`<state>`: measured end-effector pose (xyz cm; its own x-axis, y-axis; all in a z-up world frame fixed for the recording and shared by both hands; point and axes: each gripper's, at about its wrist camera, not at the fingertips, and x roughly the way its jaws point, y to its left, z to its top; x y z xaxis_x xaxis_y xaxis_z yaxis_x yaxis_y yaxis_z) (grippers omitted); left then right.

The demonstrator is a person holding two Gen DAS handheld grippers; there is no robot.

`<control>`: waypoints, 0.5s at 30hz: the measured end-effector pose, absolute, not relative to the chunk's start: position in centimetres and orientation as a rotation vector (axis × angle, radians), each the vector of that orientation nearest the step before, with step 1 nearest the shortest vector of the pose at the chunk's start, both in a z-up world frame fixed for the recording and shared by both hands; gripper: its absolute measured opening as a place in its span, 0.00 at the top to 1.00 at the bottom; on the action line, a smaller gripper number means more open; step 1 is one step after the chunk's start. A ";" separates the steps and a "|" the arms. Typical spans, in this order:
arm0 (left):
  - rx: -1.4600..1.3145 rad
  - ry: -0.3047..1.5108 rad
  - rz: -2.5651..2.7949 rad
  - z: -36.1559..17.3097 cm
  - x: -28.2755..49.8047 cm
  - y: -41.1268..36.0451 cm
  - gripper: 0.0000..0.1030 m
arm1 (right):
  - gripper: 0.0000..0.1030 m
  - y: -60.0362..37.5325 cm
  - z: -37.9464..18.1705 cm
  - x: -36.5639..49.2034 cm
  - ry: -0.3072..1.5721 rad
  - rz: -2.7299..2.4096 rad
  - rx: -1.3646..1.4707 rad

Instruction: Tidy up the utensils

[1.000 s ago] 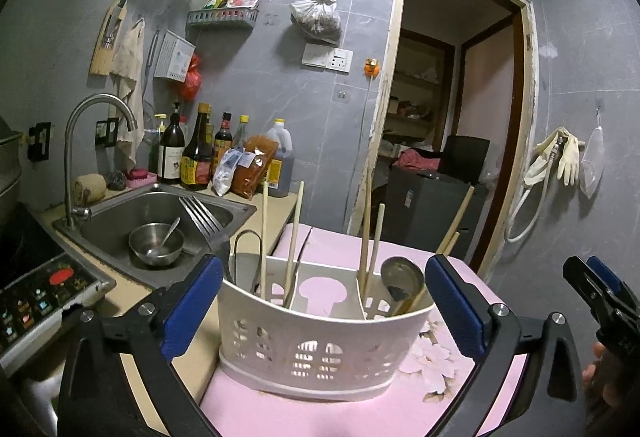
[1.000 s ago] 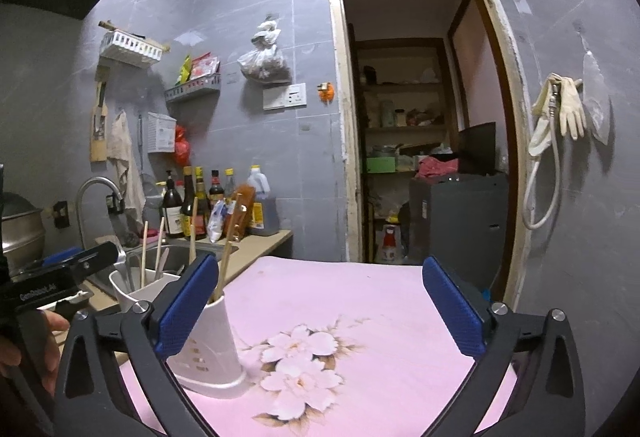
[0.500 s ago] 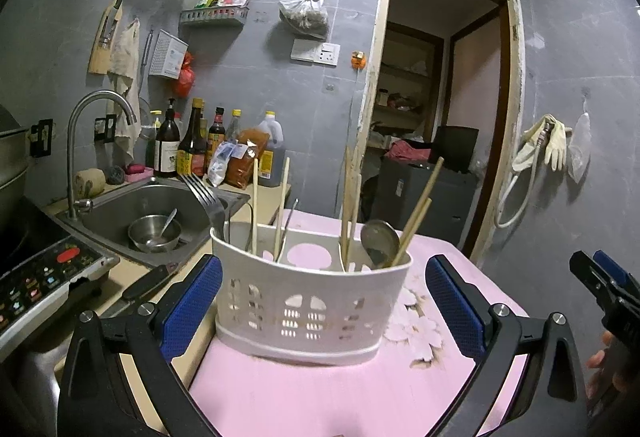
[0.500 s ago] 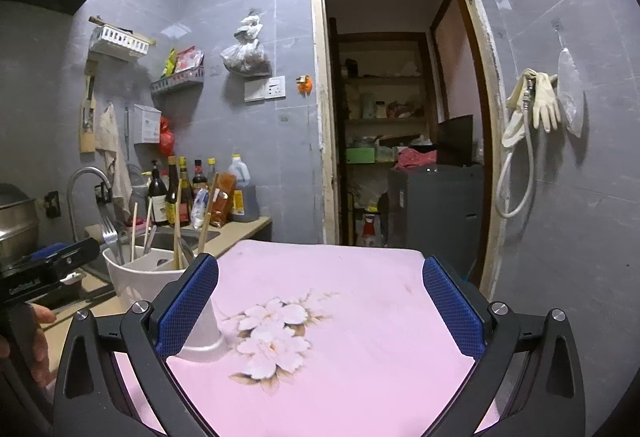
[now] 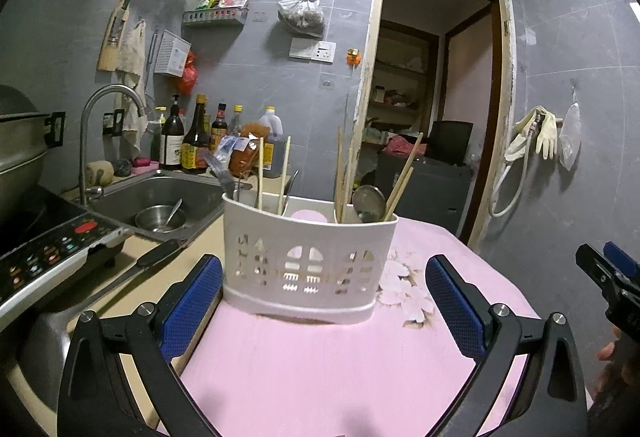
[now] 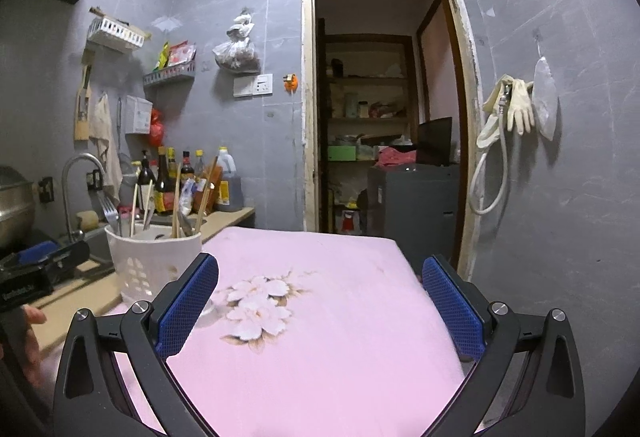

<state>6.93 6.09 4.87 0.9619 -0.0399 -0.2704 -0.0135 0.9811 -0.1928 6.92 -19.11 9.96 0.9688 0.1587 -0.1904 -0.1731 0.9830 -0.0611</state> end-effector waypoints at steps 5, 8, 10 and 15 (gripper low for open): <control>-0.183 0.273 -0.009 4.4 5.7 5.9 0.03 | 0.00 -19.2 9.5 5.4 0.184 0.150 -0.087; -0.167 0.268 -0.006 4.3 5.2 5.6 0.03 | 0.00 -19.3 9.1 4.8 0.185 0.147 -0.080; -0.157 0.268 -0.010 4.1 4.8 5.4 0.03 | 0.00 -19.4 8.9 4.4 0.185 0.140 -0.080; -0.150 0.278 -0.028 3.3 3.7 4.8 0.03 | 0.00 -19.8 8.1 3.2 0.193 0.134 -0.070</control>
